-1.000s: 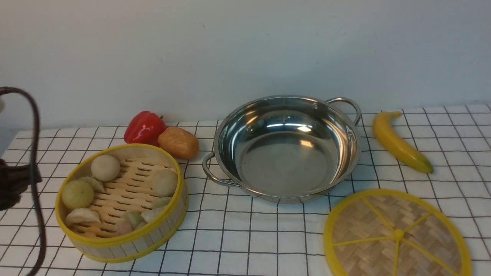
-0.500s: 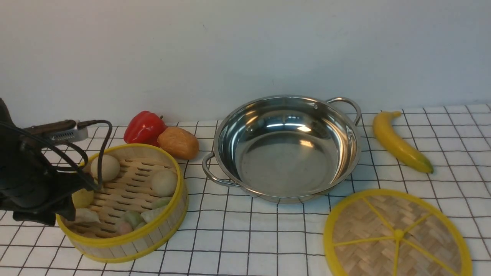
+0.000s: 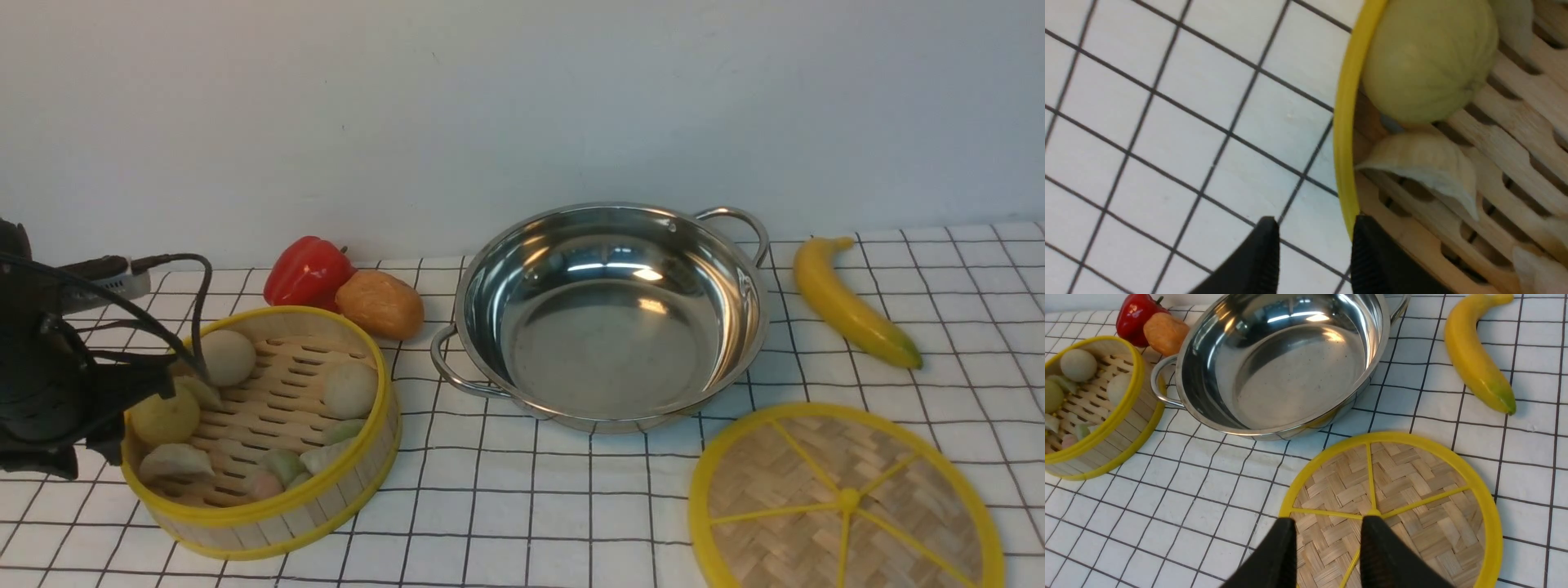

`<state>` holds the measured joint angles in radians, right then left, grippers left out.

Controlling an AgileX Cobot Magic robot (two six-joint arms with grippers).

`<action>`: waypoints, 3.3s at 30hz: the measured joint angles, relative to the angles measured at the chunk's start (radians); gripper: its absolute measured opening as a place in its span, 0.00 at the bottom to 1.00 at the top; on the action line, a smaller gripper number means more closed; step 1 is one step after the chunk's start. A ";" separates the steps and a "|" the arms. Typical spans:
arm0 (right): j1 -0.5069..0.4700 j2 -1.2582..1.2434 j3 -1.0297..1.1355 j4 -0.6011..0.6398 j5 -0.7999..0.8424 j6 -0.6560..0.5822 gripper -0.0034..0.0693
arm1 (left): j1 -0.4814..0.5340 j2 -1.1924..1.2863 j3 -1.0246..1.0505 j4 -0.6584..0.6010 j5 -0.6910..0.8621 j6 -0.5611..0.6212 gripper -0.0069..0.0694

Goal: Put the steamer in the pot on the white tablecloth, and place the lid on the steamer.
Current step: 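Grasp the rim of the steamer basket holding the buns with the left gripper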

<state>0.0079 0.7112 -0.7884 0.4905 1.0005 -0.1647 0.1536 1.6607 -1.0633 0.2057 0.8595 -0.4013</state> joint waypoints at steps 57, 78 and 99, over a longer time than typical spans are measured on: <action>0.000 0.000 0.000 0.000 0.000 0.000 0.38 | 0.003 0.167 -0.008 0.028 -0.154 -0.069 0.14; 0.000 0.000 0.000 0.000 0.000 0.000 0.38 | 0.189 0.023 -0.007 -0.019 0.009 0.211 0.14; 0.000 0.000 0.000 0.000 0.007 0.000 0.38 | 0.189 0.021 -0.070 -0.157 0.099 0.350 0.15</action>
<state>0.0079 0.7112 -0.7884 0.4905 1.0074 -0.1647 0.3428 1.6817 -1.1331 0.0492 0.9583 -0.0510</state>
